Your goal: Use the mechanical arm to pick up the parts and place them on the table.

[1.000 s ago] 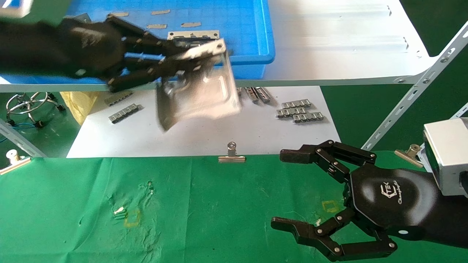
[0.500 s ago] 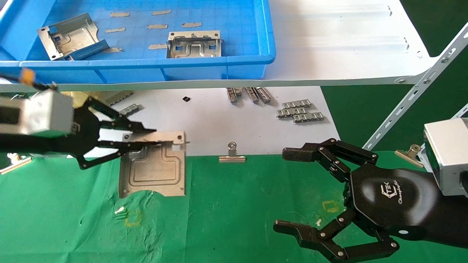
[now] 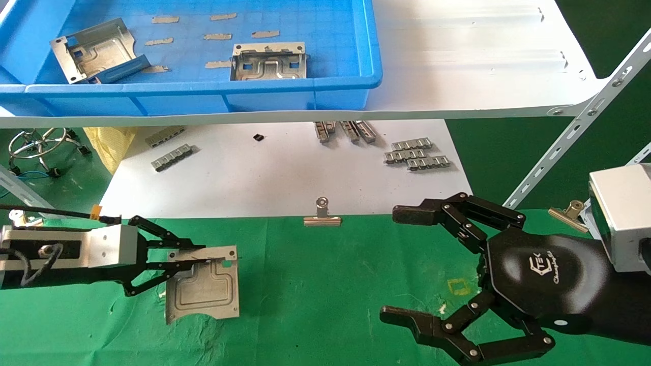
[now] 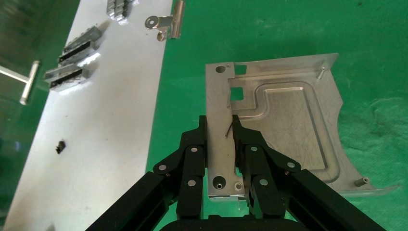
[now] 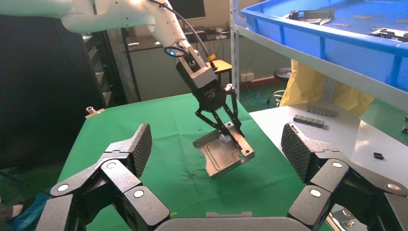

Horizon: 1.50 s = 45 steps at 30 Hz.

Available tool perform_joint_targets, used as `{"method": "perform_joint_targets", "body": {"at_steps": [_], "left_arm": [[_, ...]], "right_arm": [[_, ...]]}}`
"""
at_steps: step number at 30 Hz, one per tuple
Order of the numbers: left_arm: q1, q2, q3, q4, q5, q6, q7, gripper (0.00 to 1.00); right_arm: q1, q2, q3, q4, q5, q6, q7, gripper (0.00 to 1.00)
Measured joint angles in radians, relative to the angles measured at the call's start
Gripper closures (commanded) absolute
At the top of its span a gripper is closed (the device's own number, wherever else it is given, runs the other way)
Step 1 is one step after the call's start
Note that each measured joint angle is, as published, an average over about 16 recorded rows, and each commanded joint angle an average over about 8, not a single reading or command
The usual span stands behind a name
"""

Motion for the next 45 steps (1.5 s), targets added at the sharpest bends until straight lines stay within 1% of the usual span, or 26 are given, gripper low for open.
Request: {"method": "perform_joint_targets", "body": {"at_steps": [4, 5, 6, 12, 13, 14, 22, 27, 31, 39, 45], "left_arm": [[0.02, -0.004, 0.002, 0.016, 0.003, -0.005, 0.035, 1.0], [0.023, -0.005, 0.003, 0.02, 0.006, -0.004, 0.042, 0.97], [0.025, -0.005, 0.004, 0.024, 0.009, -0.004, 0.05, 0.89], [0.027, -0.001, 0.012, 0.052, 0.027, -0.002, 0.087, 0.14], [0.026, 0.0, 0.013, 0.056, 0.03, -0.002, 0.092, 0.04], [0.025, 0.001, 0.014, 0.061, 0.033, -0.003, 0.097, 0.0], [0.019, 0.011, 0.016, 0.087, 0.042, -0.005, 0.126, 0.0], [0.015, 0.015, 0.009, 0.104, 0.02, 0.02, 0.111, 0.0], [0.012, 0.02, 0.001, 0.13, -0.02, 0.074, 0.058, 0.0], [0.013, 0.028, -0.014, 0.206, -0.126, 0.194, -0.085, 0.0], [0.019, 0.033, -0.02, 0.251, -0.18, 0.236, -0.151, 0.0]], "right_arm": [[0.0, 0.0, 0.0, 0.0, 0.0, 0.0, 0.0, 0.0], [0.0, 0.0, 0.0, 0.0, 0.0, 0.0, 0.0, 0.0], [0.0, 0.0, 0.0, 0.0, 0.0, 0.0, 0.0, 0.0], [0.0, 0.0, 0.0, 0.0, 0.0, 0.0, 0.0, 0.0], [0.0, 0.0, 0.0, 0.0, 0.0, 0.0, 0.0, 0.0], [0.0, 0.0, 0.0, 0.0, 0.0, 0.0, 0.0, 0.0], [0.0, 0.0, 0.0, 0.0, 0.0, 0.0, 0.0, 0.0], [0.0, 0.0, 0.0, 0.0, 0.0, 0.0, 0.0, 0.0], [0.0, 0.0, 0.0, 0.0, 0.0, 0.0, 0.0, 0.0], [0.0, 0.0, 0.0, 0.0, 0.0, 0.0, 0.0, 0.0], [0.0, 0.0, 0.0, 0.0, 0.0, 0.0, 0.0, 0.0]]}}
